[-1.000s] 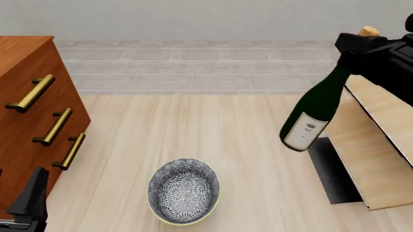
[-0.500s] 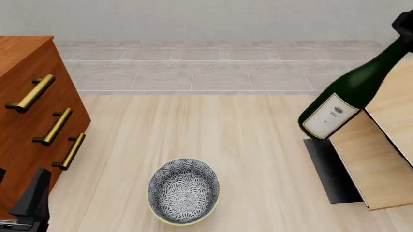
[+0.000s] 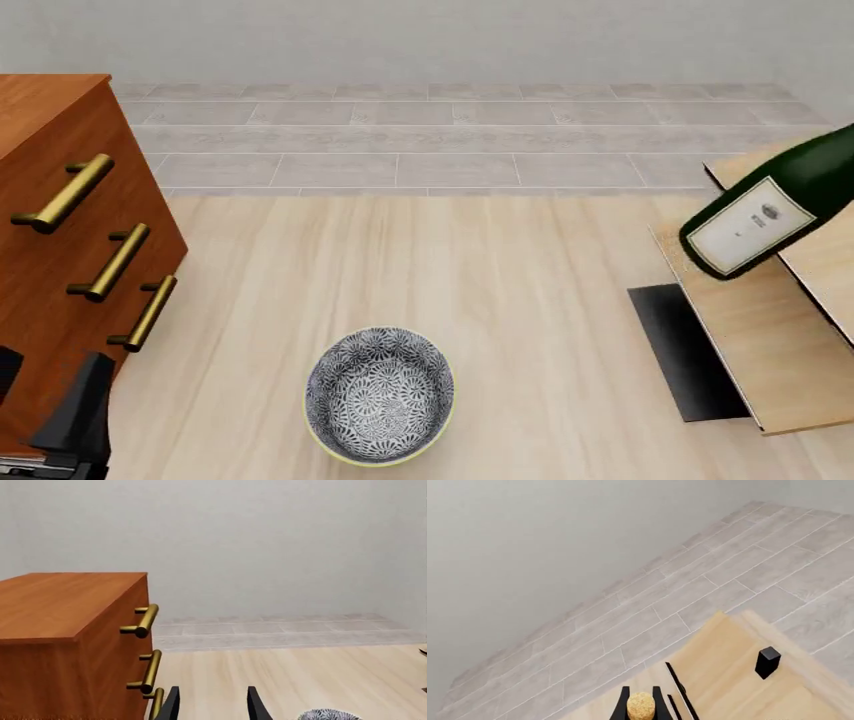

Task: Put the wine bottle on the wine rack.

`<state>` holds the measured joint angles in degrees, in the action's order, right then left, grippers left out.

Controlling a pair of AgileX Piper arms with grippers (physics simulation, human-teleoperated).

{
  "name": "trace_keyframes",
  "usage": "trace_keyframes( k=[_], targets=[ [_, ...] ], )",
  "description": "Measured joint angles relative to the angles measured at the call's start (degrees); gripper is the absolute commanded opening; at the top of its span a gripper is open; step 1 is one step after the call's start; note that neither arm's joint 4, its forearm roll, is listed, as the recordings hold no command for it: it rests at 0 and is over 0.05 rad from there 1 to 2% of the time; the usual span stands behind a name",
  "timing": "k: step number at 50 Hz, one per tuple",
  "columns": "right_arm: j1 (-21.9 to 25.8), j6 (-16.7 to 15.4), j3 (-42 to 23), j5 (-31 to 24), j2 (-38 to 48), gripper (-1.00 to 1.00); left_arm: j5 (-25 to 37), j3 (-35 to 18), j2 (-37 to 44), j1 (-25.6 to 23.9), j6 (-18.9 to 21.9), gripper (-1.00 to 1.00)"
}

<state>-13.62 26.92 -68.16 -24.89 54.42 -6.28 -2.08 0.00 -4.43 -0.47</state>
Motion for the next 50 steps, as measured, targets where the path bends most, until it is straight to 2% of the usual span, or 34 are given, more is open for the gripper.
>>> trace_keyframes(
  k=[28,50],
  targets=[
    [-11.2,-0.3,-5.7,-3.5,2.5,-1.0,-0.3,0.7,0.0,-0.6,-0.2,1.0],
    [-16.5,-0.2,-2.8,-1.3,3.7,-1.0,-0.5,0.9,0.0,-0.9,-0.1,1.0]
  ],
)
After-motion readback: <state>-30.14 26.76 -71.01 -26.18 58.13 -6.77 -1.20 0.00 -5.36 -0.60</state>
